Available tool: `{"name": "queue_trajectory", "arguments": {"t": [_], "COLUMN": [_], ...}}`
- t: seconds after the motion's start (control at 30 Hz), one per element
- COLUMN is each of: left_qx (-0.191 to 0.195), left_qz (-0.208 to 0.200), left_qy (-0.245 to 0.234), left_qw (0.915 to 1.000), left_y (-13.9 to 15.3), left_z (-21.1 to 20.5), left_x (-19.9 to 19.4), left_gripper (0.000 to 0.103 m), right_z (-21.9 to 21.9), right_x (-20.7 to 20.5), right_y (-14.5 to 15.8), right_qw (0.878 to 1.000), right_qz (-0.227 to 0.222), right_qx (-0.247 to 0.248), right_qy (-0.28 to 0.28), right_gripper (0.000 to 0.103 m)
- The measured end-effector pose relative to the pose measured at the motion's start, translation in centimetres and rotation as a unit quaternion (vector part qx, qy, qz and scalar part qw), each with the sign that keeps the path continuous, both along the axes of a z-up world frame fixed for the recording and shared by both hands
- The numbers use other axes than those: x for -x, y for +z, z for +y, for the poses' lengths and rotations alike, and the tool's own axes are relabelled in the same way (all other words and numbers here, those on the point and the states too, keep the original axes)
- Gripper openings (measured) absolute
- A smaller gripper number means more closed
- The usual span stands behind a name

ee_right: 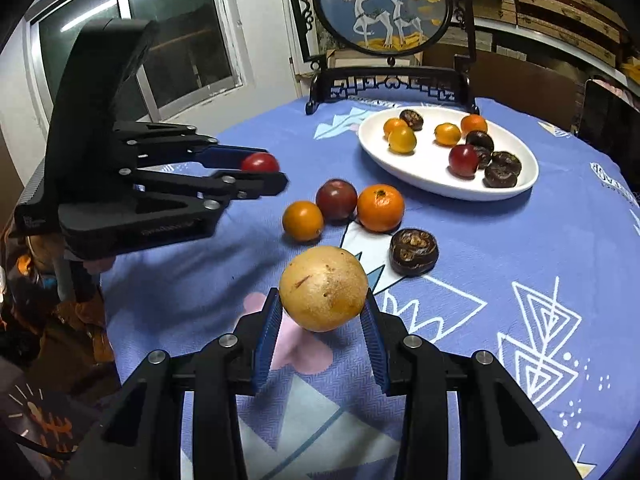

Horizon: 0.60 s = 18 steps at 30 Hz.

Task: Organize fruits
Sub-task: 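Place red tomato on plate with left tool while right tool places pale fruit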

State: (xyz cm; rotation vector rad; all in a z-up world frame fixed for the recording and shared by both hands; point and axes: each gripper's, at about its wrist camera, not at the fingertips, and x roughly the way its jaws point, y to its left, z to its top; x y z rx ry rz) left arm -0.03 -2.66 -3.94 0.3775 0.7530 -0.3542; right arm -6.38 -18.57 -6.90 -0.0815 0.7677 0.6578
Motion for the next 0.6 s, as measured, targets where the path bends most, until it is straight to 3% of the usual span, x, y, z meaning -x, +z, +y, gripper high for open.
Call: {"name": "queue_trajectory", "arguments": {"t": [0.47,0.6], "left_qx": [-0.011,-0.004], "left_qz": [-0.047,-0.039], "left_qy": [-0.002,0.005], "left_qw": [0.9989,0.9992], "left_y": [2.4,2.0], "left_z": [-3.1,-3.0], "left_x": [-2.0,-2.7], "left_gripper": [0.028,0.028], "right_z": [-2.4,-2.4], "right_x": [-1.9,-2.5], "right_y": [2.1,1.5], "right_qw": [1.0,1.0], "right_qz": [-0.02,-0.012], "right_qx": [-0.016,-0.019], "right_qy": [-0.016,-0.016], "right_gripper": [0.04,0.04]}}
